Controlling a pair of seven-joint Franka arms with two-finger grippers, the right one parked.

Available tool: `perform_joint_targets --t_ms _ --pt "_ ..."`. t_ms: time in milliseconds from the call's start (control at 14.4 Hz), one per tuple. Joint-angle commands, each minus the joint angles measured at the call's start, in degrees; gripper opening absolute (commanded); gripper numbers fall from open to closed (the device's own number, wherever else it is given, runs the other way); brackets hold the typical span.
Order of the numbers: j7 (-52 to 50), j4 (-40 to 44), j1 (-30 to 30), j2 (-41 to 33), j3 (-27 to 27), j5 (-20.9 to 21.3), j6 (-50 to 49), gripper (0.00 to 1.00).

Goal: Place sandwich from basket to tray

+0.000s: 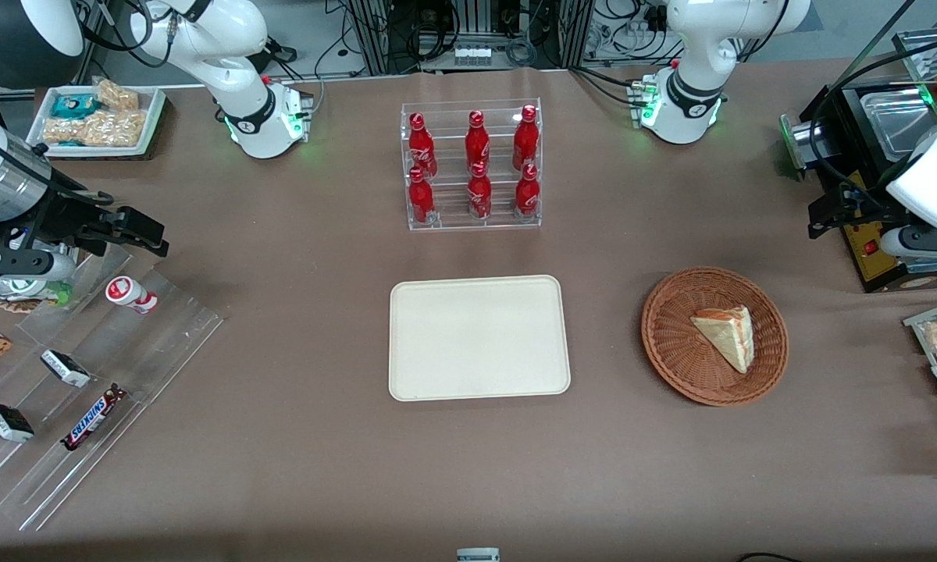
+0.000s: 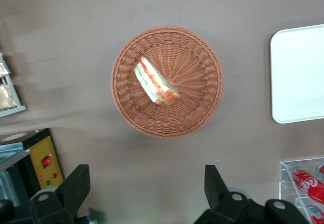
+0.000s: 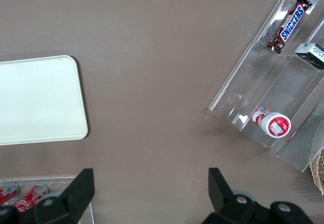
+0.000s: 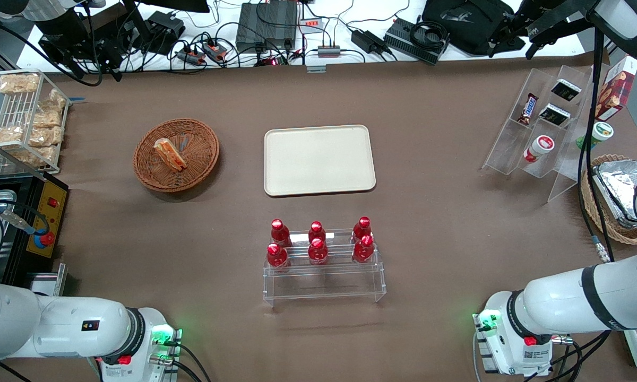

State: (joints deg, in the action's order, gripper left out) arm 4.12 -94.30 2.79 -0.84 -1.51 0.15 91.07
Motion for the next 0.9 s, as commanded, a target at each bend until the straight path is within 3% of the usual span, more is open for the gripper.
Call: perform_joint_targets --t_ms 0,831 --pt "-1.31 1.4 -0.25 0.48 0.28 -1.38 -1.6 1.0" --pt "-1.4 -0.96 -0.24 0.83 0.37 -0.5 -2.57 1.0"
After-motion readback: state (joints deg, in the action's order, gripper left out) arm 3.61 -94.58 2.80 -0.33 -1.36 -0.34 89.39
